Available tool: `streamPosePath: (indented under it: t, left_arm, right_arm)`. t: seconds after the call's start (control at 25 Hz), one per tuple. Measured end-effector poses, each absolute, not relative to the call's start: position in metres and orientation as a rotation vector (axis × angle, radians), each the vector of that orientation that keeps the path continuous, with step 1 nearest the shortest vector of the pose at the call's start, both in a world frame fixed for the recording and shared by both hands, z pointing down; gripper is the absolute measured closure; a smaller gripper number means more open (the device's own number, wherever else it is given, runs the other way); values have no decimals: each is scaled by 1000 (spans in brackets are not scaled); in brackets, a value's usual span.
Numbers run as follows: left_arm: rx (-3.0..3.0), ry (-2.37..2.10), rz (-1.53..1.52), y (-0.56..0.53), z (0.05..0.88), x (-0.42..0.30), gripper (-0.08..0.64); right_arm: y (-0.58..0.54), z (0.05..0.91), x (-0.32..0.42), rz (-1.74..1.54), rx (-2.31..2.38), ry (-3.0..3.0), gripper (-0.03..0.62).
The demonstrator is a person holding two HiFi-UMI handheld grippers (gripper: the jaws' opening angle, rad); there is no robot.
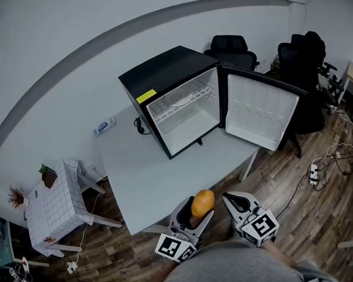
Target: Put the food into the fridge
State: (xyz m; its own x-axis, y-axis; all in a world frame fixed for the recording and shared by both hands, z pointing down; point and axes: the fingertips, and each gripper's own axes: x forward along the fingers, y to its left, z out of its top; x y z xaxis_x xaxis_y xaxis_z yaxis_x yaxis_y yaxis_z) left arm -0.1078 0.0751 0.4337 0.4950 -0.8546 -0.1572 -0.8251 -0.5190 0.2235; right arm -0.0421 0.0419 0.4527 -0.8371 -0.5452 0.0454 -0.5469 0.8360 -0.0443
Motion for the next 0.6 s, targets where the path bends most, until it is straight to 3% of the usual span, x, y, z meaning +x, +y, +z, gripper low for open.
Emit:
streamPosePath:
  t: [0.6]
  left_arm:
    - [2519, -1710, -410, -35, 417, -39, 233]
  right_arm:
    - [-83, 428, 18, 13, 639, -3054, 580]
